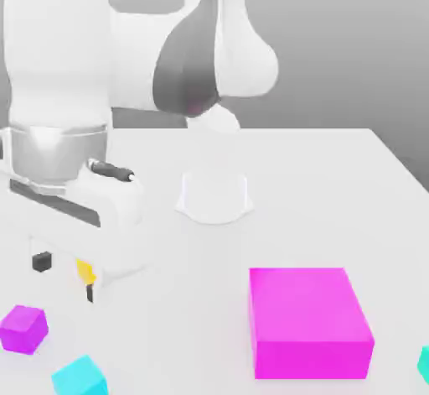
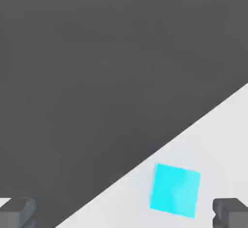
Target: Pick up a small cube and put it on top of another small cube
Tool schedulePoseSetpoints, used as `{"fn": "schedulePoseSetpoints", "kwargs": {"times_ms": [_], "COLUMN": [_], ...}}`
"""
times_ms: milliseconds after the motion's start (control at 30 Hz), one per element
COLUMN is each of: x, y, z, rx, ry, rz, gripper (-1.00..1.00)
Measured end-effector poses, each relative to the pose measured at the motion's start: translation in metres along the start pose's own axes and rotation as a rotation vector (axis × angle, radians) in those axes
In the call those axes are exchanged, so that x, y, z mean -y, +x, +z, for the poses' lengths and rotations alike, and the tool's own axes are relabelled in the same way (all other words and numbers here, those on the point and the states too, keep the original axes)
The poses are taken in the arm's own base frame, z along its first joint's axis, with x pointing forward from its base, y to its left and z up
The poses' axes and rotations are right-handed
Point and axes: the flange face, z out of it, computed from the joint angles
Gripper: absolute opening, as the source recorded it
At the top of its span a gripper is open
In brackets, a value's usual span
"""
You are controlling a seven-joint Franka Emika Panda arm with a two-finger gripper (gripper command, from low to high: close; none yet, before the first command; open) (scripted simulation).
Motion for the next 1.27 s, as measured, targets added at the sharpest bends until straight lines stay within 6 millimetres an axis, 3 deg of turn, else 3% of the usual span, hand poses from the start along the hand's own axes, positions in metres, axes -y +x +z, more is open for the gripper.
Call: {"fn": "schedulePoseSetpoints", "kwargs": {"times_ms": [167,300,333,533,600,700,800,1000,1067,1167,1200,1267], "x": [-0.027,-0.037,-0.038,-0.038,-0.036,-0.032,-0.054,-0.125,-0.137,-0.145,-0.146,-0.146], "y": [0.015,0.014,0.014,0.014,0.015,0.017,0.049,0.118,0.126,0.126,0.126,0.126], "z": [0.088,0.148,0.155,0.159,0.144,0.105,0.081,0.042,0.053,0.091,0.098,0.098], "rx": [0.041,0.046,0.046,0.045,0.046,0.046,0.034,0.035,0.039,0.040,0.040,0.040], "ry": [-0.108,-0.122,-0.122,-0.121,-0.121,-0.122,-0.128,-0.128,-0.124,-0.124,-0.124,-0.124], "rz": [0.116,0.131,0.132,0.132,0.132,0.132,0.155,0.223,0.233,0.236,0.237,0.237], "gripper": [0.00,0.00,-1.00,-1.00,-1.00,-1.00,-1.00,-1.00,-1.00,-1.00,1.00,1.00]}}
